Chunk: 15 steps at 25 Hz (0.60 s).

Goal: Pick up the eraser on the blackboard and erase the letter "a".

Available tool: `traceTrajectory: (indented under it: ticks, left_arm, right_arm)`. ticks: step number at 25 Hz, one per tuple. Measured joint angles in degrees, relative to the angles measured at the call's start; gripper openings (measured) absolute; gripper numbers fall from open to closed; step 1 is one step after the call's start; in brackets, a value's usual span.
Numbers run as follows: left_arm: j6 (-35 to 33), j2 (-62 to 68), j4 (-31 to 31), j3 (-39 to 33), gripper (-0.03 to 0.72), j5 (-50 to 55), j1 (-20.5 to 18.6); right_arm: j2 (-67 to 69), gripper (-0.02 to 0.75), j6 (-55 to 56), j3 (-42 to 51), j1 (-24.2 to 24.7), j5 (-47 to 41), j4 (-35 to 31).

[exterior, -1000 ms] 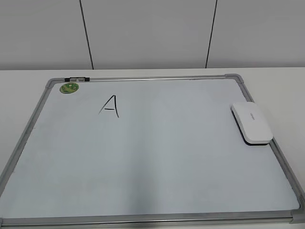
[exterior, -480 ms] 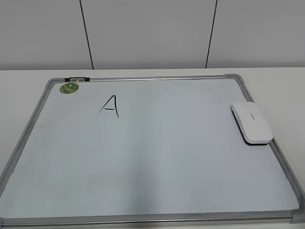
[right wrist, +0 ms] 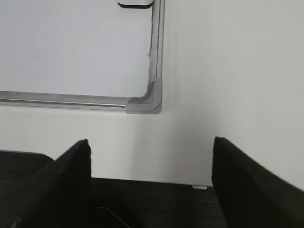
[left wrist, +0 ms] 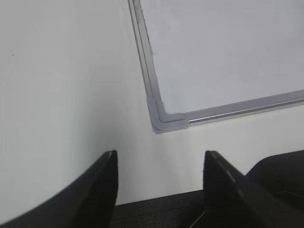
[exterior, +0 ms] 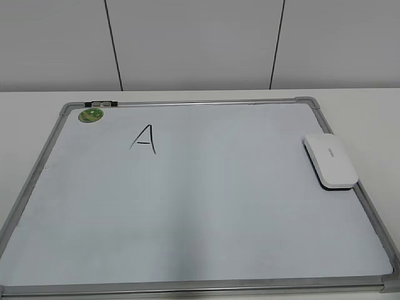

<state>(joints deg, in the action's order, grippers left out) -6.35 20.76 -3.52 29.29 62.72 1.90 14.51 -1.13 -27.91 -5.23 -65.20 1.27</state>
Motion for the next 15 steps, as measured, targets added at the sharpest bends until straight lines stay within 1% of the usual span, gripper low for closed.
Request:
traceTrajectory:
  ticks: [4, 5, 7, 8, 10, 15]
  left_arm:
    - [0.0, 0.0, 0.1, 0.0, 0.629, 0.0, 0.0]
    - [0.0, 0.0, 0.1, 0.0, 0.655, 0.0, 0.0]
    - [0.0, 0.0, 0.1, 0.0, 0.674, 0.0, 0.0]
    - [0.0, 0.0, 0.1, 0.0, 0.671, 0.0, 0.0]
    - [0.0, 0.0, 0.1, 0.0, 0.641, 0.0, 0.0]
    - [0.0, 0.0, 0.1, 0.0, 0.519, 0.0, 0.0]
  right_arm:
    - [0.0, 0.587, 0.0, 0.0, 0.0, 0.0, 0.0]
    - [0.0, 0.587, 0.0, 0.0, 0.0, 0.0, 0.0]
    - [0.0, 0.587, 0.0, 0.0, 0.0, 0.0, 0.0]
    - [0.0, 0.587, 0.0, 0.0, 0.0, 0.0, 0.0]
    - [0.0, 0.587, 0.0, 0.0, 0.0, 0.0, 0.0]
    - [0.0, 0.587, 0.0, 0.0, 0.0, 0.0, 0.0]
